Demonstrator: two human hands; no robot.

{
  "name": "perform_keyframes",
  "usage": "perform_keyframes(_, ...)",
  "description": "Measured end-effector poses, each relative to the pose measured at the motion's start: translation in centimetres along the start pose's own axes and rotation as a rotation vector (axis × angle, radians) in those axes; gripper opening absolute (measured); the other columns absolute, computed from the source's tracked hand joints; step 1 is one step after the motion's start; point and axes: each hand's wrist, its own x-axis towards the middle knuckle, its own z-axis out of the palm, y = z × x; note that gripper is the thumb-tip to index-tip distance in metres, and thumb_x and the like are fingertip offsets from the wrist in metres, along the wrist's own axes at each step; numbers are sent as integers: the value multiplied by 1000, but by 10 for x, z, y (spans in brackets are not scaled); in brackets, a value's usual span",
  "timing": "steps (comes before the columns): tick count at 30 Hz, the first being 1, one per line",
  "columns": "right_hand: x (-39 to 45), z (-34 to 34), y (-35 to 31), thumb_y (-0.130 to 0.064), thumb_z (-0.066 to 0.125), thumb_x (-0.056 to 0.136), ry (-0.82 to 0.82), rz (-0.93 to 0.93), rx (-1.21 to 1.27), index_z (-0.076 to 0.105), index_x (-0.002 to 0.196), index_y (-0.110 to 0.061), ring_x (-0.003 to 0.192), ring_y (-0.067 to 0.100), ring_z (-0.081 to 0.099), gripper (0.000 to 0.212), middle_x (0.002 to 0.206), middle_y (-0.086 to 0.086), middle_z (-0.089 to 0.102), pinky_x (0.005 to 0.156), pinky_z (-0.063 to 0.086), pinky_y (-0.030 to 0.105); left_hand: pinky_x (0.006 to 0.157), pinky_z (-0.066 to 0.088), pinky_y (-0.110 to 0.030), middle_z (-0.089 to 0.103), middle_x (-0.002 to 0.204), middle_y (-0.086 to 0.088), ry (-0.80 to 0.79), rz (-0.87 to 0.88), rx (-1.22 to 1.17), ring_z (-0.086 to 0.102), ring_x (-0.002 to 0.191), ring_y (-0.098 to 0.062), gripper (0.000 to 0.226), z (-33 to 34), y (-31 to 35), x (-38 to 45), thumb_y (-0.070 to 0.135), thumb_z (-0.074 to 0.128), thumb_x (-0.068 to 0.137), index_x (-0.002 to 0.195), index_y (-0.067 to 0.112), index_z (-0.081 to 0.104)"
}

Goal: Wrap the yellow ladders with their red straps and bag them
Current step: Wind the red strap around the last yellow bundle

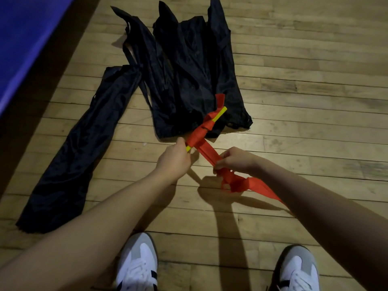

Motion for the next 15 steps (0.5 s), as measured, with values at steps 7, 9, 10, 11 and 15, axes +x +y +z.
perform_keyframes(7, -3, 3, 8, -5, 58, 90, 72, -124, 91, 68, 97, -8, 76, 14, 66, 12, 86, 5, 71, 72, 52, 23, 89, 40, -39, 41, 123, -18, -186, -48, 37, 47, 112, -34, 35, -5, -1, 9, 30, 41, 100, 124, 6, 36)
perform_keyframes(9, -3, 3, 6, 2, 56, 88, 51, -158, 212, 63, 99, -4, 76, 18, 65, 14, 84, 8, 70, 77, 54, 32, 74, 40, -35, 48, 109, -15, -137, 45, 81, 52, 94, -29, 22, -6, -2, 8, 27, 45, 100, 110, 8, 40)
perform_keyframes(10, -3, 5, 5, 4, 54, 89, 34, -161, 256, 62, 98, -4, 75, 18, 65, 14, 83, 7, 70, 78, 53, 34, 68, 38, -34, 49, 101, -11, -107, 91, 116, 52, 84, -25, 19, -6, -1, 7, 27, 48, 99, 102, 11, 38)
perform_keyframes(11, -2, 7, 5, 3, 52, 91, 21, -162, 284, 61, 96, -5, 73, 17, 64, 13, 81, 5, 71, 77, 52, 35, 65, 37, -33, 47, 95, -6, -69, 141, 160, 49, 79, -22, 19, -6, -1, 4, 27, 50, 98, 98, 14, 36)
perform_keyframes(15, -1, 18, 0, -19, 52, 98, 56, -193, 334, 61, 91, -4, 62, 14, 51, 19, 66, 0, 62, 63, 39, 27, 62, 38, -33, 38, 96, -1, 81, 237, 146, 50, 77, -22, 20, 3, -5, -4, 25, 51, 96, 104, 11, 39)
